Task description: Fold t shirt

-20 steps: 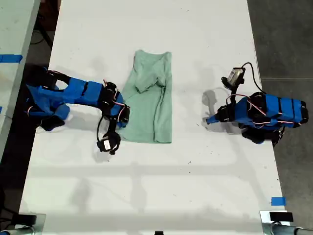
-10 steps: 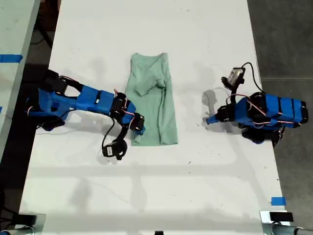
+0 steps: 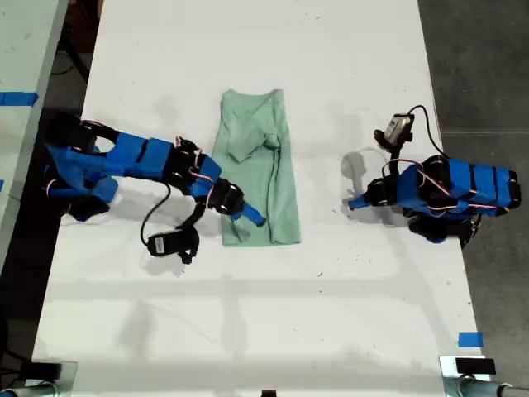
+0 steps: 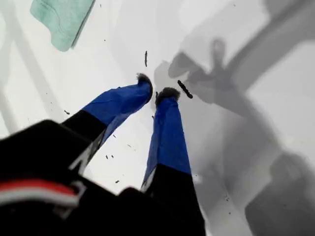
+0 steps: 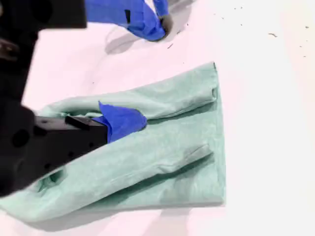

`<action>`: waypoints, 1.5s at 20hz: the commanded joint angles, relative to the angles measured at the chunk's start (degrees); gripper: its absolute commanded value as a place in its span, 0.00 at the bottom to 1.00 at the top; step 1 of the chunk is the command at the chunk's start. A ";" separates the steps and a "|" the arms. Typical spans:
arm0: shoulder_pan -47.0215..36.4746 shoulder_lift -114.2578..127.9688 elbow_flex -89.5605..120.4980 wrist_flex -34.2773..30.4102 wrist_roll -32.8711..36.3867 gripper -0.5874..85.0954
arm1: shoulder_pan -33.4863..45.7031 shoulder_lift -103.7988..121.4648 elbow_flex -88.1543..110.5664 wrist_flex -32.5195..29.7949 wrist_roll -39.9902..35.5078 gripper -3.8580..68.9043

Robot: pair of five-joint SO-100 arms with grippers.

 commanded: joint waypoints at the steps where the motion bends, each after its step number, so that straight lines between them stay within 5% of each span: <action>1: -5.62 27.77 18.19 3.16 -5.27 0.28 | 0.26 2.64 3.52 -1.32 -0.79 0.14; 5: -12.13 81.04 67.59 -6.86 -13.97 0.14 | 0.53 2.64 3.52 -1.32 -0.70 0.14; 10: -7.21 109.25 91.32 -3.34 -22.59 0.04 | 1.23 2.64 3.52 -1.32 -0.97 0.14; 19: -11.87 109.95 99.58 -7.21 -18.02 0.01 | 0.97 2.64 3.52 -1.32 0.26 0.12; 30: -9.93 109.95 99.76 -6.94 -15.47 0.10 | 0.44 2.64 3.52 -1.32 0.79 0.09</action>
